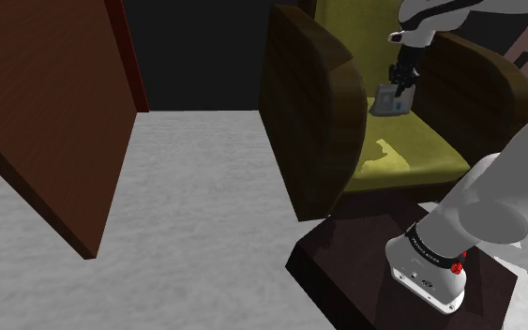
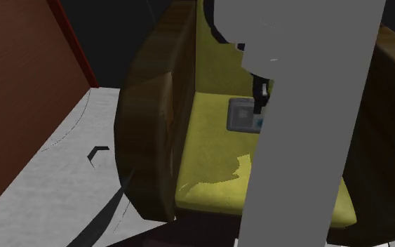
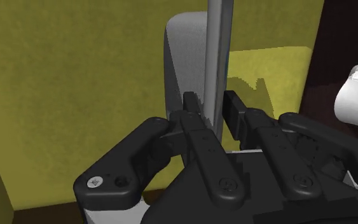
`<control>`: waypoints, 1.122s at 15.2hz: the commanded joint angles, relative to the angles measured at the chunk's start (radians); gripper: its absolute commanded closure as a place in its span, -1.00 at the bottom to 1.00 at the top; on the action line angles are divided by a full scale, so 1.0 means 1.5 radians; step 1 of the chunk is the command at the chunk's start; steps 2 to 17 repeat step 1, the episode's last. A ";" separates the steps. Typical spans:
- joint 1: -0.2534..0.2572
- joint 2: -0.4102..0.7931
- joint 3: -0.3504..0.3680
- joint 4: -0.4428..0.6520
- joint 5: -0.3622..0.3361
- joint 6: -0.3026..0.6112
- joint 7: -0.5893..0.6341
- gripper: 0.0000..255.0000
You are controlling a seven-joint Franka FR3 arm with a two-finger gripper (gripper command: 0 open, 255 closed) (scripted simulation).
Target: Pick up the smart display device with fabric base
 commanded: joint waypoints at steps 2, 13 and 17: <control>0.000 0.000 0.000 0.006 0.000 -0.006 0.000 1.00; 0.000 0.000 0.000 0.006 0.000 -0.006 0.000 1.00; 0.000 0.000 0.000 0.006 0.000 -0.006 0.000 1.00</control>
